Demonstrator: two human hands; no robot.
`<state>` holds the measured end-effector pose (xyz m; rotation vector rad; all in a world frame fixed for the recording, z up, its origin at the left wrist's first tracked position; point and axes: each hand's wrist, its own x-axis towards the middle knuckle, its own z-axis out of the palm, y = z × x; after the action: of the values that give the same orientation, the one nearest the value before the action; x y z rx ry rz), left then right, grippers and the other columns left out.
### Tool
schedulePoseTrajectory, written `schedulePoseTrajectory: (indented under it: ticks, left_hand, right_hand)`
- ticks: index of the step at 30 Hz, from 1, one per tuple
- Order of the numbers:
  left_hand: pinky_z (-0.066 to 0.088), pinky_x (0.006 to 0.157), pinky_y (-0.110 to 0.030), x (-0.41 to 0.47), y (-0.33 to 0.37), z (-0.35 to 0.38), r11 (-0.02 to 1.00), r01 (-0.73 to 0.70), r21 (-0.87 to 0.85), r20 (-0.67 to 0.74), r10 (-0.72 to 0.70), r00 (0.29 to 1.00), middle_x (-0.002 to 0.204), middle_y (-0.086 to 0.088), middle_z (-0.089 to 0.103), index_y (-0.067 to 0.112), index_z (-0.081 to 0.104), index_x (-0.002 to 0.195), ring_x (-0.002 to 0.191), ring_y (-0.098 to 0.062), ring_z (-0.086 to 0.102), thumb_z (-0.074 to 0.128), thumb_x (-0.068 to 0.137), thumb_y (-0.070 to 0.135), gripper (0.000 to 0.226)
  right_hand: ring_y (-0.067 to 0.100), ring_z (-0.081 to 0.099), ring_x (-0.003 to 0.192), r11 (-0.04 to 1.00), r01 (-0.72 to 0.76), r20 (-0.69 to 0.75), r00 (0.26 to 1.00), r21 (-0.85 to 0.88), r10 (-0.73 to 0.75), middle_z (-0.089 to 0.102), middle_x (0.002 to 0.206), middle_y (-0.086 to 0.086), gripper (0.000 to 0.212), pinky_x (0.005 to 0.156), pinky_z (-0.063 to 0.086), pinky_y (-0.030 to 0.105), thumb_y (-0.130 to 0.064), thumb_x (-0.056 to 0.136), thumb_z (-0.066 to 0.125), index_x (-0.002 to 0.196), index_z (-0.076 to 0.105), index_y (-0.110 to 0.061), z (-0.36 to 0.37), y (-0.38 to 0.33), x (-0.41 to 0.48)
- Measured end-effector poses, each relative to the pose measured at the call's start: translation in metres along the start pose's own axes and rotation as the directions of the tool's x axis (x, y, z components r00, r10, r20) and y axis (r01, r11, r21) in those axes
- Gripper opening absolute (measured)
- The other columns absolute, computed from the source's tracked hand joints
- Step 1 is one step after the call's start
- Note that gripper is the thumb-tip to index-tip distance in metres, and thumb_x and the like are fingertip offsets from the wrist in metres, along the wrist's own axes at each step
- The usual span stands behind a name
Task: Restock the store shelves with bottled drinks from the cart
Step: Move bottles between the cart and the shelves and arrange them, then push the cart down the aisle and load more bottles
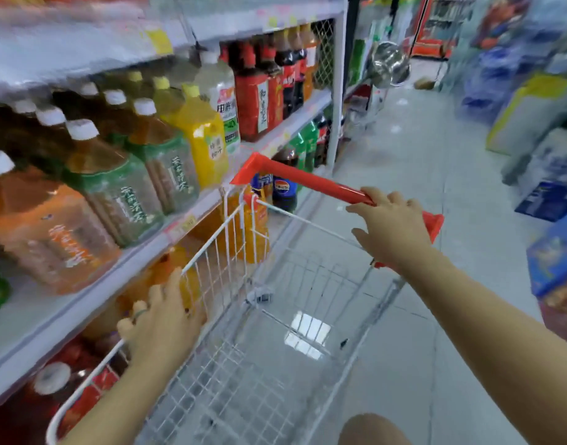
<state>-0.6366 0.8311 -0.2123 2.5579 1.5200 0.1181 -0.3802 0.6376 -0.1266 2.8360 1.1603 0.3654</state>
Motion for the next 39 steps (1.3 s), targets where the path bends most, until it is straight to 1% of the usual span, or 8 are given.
schedulePoseTrajectory:
  ticks: [9,13,17,22,27,30,33,39]
  left_hand:
    - [0.03,0.101,-0.044,-0.03,0.063,-0.037,0.97,-0.24,-0.038,0.436,0.233,0.87,0.151,-0.005,0.016,0.029,-0.001,0.149,0.132,-0.031,0.027,0.048,0.093,0.033,0.075]
    - [0.024,0.11,-0.048,-0.061,0.113,-0.078,0.897,-0.439,-0.042,0.624,0.367,0.69,0.154,-0.003,0.005,0.03,-0.002,0.149,0.136,-0.029,0.024,0.045,0.093,0.041,0.073]
    - [0.015,0.11,-0.04,-0.13,0.148,-0.135,0.802,-0.544,-0.247,0.622,0.561,0.545,0.146,0.004,0.033,0.034,0.019,0.145,0.126,-0.018,0.042,0.04,0.097,0.04,0.053]
    - [0.036,0.103,-0.034,-0.207,0.156,-0.159,0.668,-0.528,-0.524,0.625,0.723,0.295,0.138,0.005,0.044,0.03,0.036,0.14,0.117,-0.016,0.05,0.044,0.097,0.03,0.043]
    - [0.039,0.097,-0.026,-0.279,0.158,-0.147,0.603,-0.519,-0.606,0.633,0.761,0.145,0.134,0.003,0.048,0.028,0.042,0.137,0.113,-0.015,0.051,0.046,0.097,0.024,0.04]
    - [0.035,0.098,-0.026,-0.312,0.155,-0.133,0.577,-0.56,-0.594,0.639,0.762,0.107,0.13,0.005,0.051,0.031,0.046,0.133,0.11,-0.015,0.051,0.046,0.096,0.03,0.037]
    - [0.029,0.103,-0.042,-0.333,0.151,-0.12,0.558,-0.65,-0.515,0.664,0.739,0.109,0.119,0.012,0.055,0.044,0.045,0.121,0.117,-0.017,0.043,0.044,0.091,0.049,0.03]
    - [0.022,0.113,-0.041,-0.342,0.164,-0.096,0.501,-0.708,-0.498,0.508,0.83,0.23,0.122,0.012,0.058,0.035,0.043,0.135,0.133,-0.016,0.027,0.047,0.096,0.023,0.041]
  right_hand:
    - [0.032,0.055,0.094,0.959,-0.281,0.333,0.907,0.026,0.257,0.047,0.131,0.0,0.048,0.076,0.042,0.038,-0.006,0.088,0.051,0.126,0.055,-0.036,-0.046,0.072,-0.085]
    - [0.028,0.061,0.092,0.916,-0.399,0.56,0.75,-0.041,0.352,0.052,0.12,0.002,0.051,0.078,0.049,0.035,-0.006,0.09,0.05,0.131,0.05,-0.036,-0.083,0.104,-0.146]
    - [0.026,0.06,0.102,0.824,-0.554,0.714,0.528,-0.12,0.46,0.055,0.123,0.005,0.052,0.084,0.049,0.032,-0.005,0.09,0.047,0.132,0.049,-0.035,-0.111,0.115,-0.216]
    - [0.026,0.055,0.115,0.653,-0.748,0.778,0.336,-0.123,0.531,0.053,0.134,0.006,0.042,0.092,0.044,0.03,-0.013,0.094,0.044,0.133,0.05,-0.028,-0.13,0.108,-0.297]
    - [0.028,0.067,0.07,0.378,-0.924,0.915,0.192,0.047,0.356,0.059,0.114,0.019,0.047,0.065,0.058,0.034,-0.006,0.094,0.031,0.138,0.043,-0.016,-0.161,0.092,-0.335]
    - [0.027,0.062,0.098,0.595,-0.798,0.924,0.294,0.096,0.245,0.057,0.122,0.013,0.05,0.083,0.051,0.034,-0.014,0.093,0.041,0.142,0.035,-0.025,-0.176,0.099,-0.356]
    - [0.027,0.033,0.128,0.897,-0.441,0.787,0.544,-0.027,0.291,0.037,0.137,0.007,0.048,0.104,0.035,0.043,-0.044,0.091,0.049,0.137,0.038,-0.037,-0.172,0.121,-0.378]
    - [0.026,0.03,0.126,0.805,-0.571,0.809,0.545,0.163,0.223,0.045,0.108,-0.005,0.053,0.101,0.031,0.06,-0.068,0.077,0.049,0.116,0.051,-0.032,-0.129,0.157,-0.414]
